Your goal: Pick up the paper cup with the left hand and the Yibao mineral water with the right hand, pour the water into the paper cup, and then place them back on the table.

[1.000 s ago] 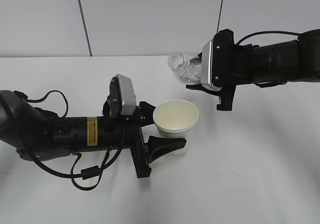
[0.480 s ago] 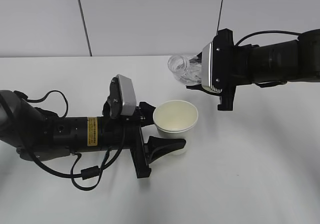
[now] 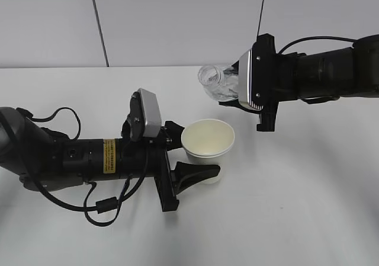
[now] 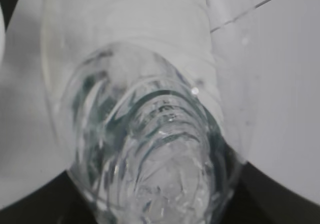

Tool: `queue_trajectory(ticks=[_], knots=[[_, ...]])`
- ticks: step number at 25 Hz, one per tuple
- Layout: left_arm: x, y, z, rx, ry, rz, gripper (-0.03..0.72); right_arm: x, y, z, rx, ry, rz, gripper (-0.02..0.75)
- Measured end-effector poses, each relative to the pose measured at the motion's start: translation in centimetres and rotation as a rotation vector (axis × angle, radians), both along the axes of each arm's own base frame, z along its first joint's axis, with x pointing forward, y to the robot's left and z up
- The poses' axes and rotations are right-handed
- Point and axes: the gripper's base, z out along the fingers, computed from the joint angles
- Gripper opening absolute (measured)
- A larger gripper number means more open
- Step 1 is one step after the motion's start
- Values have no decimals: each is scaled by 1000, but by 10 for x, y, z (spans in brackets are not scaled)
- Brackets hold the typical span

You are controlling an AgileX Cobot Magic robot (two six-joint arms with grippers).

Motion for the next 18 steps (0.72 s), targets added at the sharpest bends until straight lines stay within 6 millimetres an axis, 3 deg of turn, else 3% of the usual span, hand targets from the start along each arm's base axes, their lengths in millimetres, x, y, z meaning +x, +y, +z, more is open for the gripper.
queue_trajectory(ticks=[18], knots=[[0,0,0,0,1,0,429,0,0,0,0,0,0,427]])
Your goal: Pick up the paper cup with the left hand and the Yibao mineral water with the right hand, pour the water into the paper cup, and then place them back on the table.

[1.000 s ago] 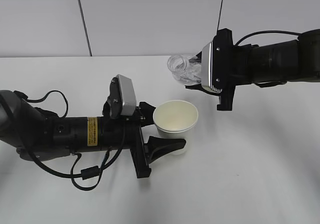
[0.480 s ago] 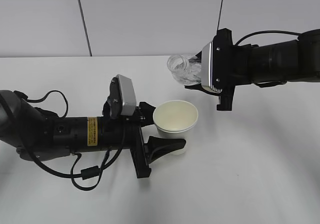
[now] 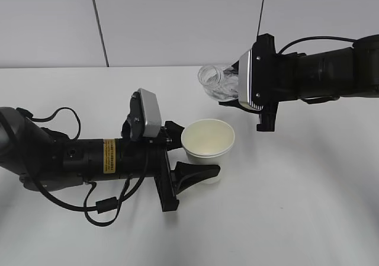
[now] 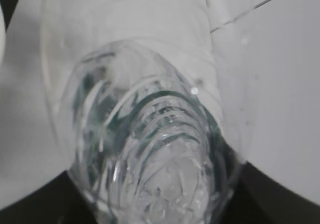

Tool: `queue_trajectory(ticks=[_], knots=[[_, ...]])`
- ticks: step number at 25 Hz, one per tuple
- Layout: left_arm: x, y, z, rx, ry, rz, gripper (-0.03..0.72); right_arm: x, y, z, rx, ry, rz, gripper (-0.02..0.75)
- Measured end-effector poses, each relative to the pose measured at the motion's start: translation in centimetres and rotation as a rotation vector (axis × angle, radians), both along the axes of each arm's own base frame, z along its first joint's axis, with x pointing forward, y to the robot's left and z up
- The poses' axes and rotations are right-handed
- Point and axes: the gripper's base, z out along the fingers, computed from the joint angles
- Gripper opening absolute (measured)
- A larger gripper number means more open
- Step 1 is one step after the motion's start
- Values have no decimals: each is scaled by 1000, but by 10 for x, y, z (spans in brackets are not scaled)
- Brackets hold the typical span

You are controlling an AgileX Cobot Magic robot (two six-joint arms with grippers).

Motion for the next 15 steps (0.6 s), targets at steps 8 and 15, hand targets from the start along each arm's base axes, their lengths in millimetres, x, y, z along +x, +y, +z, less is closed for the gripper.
queue_trajectory(ticks=[8,15], knots=[[0,0,0,0,0,0,429,0,0,0,149,165,-107,427],[0,0,0,0,0,0,425,-2,3,2,236,239,-121,426]])
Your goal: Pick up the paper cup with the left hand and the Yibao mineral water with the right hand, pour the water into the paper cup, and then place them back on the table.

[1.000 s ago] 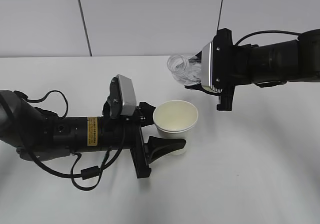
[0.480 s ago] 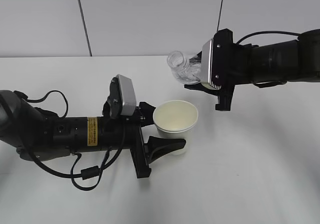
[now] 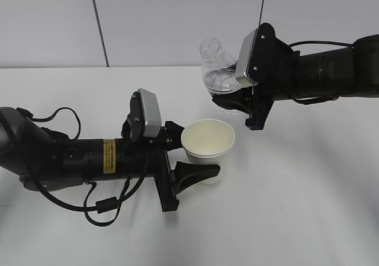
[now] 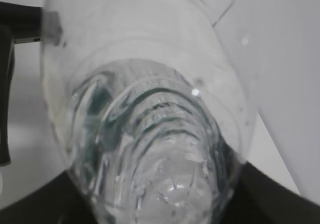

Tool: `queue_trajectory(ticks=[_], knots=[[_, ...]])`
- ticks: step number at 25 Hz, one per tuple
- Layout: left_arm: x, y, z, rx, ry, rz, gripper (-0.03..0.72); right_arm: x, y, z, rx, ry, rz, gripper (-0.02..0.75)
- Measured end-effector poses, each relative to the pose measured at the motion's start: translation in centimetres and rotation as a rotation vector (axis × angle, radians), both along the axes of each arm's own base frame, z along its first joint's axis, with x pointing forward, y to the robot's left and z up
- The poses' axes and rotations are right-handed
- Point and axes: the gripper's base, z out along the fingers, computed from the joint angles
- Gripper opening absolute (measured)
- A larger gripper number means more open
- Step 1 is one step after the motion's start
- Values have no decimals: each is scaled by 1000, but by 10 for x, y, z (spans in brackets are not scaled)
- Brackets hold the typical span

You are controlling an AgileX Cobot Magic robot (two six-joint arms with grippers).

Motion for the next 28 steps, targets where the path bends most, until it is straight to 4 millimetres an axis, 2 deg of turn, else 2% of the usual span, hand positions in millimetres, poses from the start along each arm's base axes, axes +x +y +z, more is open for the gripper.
queue_trajectory(ticks=[8,19,28], knots=[[0,0,0,0,0,0,424,-2,-1,-1,-49,-7,21,427],[4,9,-1,14,-7,-3,422,-10,-5,18,-132,-49,38,426],[3,9,6,15,-18,-20,421,-14,-9,22,-240,-97,83,426]])
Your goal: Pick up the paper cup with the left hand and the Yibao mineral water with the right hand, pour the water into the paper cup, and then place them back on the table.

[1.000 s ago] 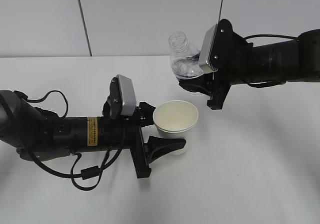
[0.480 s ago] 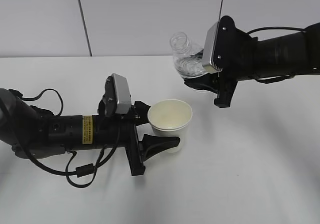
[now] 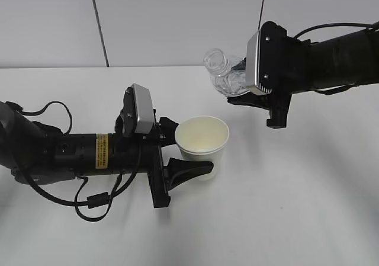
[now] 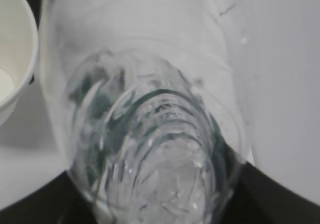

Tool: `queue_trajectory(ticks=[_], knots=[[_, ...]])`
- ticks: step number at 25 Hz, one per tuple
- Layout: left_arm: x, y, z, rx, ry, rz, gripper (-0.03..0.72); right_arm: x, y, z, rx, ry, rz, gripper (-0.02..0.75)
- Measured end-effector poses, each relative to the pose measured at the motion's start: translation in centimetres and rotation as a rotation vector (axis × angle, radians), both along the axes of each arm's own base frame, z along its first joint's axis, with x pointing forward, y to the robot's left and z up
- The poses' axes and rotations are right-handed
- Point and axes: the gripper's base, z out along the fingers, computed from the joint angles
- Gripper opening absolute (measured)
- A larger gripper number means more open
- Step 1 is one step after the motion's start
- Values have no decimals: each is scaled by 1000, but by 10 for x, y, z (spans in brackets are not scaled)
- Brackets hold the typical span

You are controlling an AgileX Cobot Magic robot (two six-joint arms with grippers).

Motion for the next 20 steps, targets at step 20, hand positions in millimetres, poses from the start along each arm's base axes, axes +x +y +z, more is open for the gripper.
queue_trajectory(ticks=[20], knots=[[-1,0,-1,14,24,-6,421,5,-4,18,-200,-140,97,425]])
